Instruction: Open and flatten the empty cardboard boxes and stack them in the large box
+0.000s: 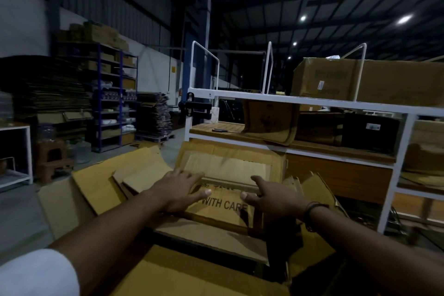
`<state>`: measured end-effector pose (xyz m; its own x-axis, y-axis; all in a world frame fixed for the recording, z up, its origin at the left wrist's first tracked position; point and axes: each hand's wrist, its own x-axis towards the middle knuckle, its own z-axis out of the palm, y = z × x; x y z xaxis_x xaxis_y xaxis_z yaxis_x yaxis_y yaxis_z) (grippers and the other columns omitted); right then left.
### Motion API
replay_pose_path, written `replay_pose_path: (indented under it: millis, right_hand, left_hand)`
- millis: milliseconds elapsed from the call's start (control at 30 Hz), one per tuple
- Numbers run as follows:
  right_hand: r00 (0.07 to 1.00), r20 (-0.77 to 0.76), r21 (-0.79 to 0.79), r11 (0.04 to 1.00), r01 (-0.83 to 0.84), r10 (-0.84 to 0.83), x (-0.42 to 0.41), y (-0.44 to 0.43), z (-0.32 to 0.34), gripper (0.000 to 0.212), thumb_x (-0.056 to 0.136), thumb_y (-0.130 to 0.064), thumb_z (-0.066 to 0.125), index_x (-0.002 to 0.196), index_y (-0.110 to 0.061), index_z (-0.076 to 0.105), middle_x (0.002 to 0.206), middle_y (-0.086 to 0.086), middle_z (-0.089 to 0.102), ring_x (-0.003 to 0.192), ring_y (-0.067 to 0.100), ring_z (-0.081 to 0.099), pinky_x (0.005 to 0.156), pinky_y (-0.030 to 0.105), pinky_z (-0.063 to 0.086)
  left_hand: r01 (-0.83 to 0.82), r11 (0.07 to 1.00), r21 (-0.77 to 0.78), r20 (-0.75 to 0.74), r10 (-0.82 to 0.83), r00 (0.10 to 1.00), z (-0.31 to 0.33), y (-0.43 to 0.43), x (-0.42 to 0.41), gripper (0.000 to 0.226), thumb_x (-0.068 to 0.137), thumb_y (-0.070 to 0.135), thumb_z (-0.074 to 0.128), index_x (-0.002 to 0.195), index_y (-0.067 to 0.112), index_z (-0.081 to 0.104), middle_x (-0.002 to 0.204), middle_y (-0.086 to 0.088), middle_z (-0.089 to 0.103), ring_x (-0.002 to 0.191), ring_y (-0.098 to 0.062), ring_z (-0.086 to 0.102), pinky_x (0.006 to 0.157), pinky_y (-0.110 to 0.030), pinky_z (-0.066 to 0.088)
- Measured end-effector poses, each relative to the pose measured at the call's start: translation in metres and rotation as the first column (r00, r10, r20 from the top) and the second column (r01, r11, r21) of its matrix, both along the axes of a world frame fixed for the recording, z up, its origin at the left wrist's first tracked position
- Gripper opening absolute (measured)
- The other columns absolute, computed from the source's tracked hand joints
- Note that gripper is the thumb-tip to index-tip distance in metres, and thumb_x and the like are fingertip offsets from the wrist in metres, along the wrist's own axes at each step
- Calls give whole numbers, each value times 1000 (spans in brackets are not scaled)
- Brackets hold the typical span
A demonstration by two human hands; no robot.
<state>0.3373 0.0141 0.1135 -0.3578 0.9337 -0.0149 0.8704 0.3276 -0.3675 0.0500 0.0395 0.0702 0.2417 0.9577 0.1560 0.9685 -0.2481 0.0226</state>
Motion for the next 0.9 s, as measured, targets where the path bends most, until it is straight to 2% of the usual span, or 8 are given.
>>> replay_pose_path:
  millis: [100,200,300,433,533,633,733,900]
  right_hand:
    - [967,-252,7,1000,-17,18,0,-3,-1,74,103,-57,46,163,-28,13,128,-7,65,95,4,62,73,20,49]
    - [880,-470,87,996,-31,68,4,-4,0,52,106,-51,41,151,-27,42,108,-16,64,88,2,67,75,21,54]
    - [890,-431,16,987,-158,150,5,-5,-10,37,109,-45,40,125,-24,66,99,-9,68,74,-1,64,68,20,50]
    - [973,30,-88,970,-225,229,2,-9,-29,36,98,-58,57,123,-33,64,109,-11,68,94,5,65,85,27,55]
    - [968,117,-176,964,-199,221,5,-10,-35,67,85,-77,60,139,-37,55,126,-14,61,109,5,59,97,32,53]
    - [960,242,-83,989,-122,139,13,-5,-45,96,74,-97,44,146,-34,51,148,-6,46,128,16,49,108,39,46]
    - [942,318,-45,995,-94,104,24,-3,-61,108,73,-103,27,154,-33,41,166,2,22,150,28,22,120,47,28]
    - [929,355,-82,994,-79,103,32,-3,-61,121,66,-107,18,161,-33,28,172,1,6,155,28,12,124,48,22]
  left_hand:
    - [0,990,144,58,-8,998,11,2,0,87,86,89,10,154,40,36,137,-5,51,132,-26,42,105,-44,40]
    - [12,979,203,323,-78,943,31,-3,-5,94,79,95,11,110,33,73,95,8,68,91,-11,64,78,-35,52]
    - [61,990,127,339,-102,935,40,-5,-6,69,94,78,39,74,24,77,68,3,72,62,-10,68,67,-38,56]
    - [-9,989,-149,132,29,991,20,-1,-12,61,90,79,48,105,25,73,101,4,73,88,-11,67,83,-36,56]
    - [-126,950,-284,10,134,991,-4,-5,-23,78,85,88,41,137,33,59,141,-2,58,122,-20,56,102,-43,47]
    - [-196,955,-224,22,206,978,-21,-12,-33,90,84,91,25,152,35,44,165,-8,29,150,-31,24,118,-48,25]
    - [-249,954,-169,74,264,962,-37,-17,-39,126,61,105,-2,160,35,32,173,-10,1,158,-34,-5,125,-51,0]
    - [-275,951,-138,6,278,960,-48,-15,-39,143,43,104,-23,153,41,44,172,-14,-8,157,-36,-12,125,-51,-5]
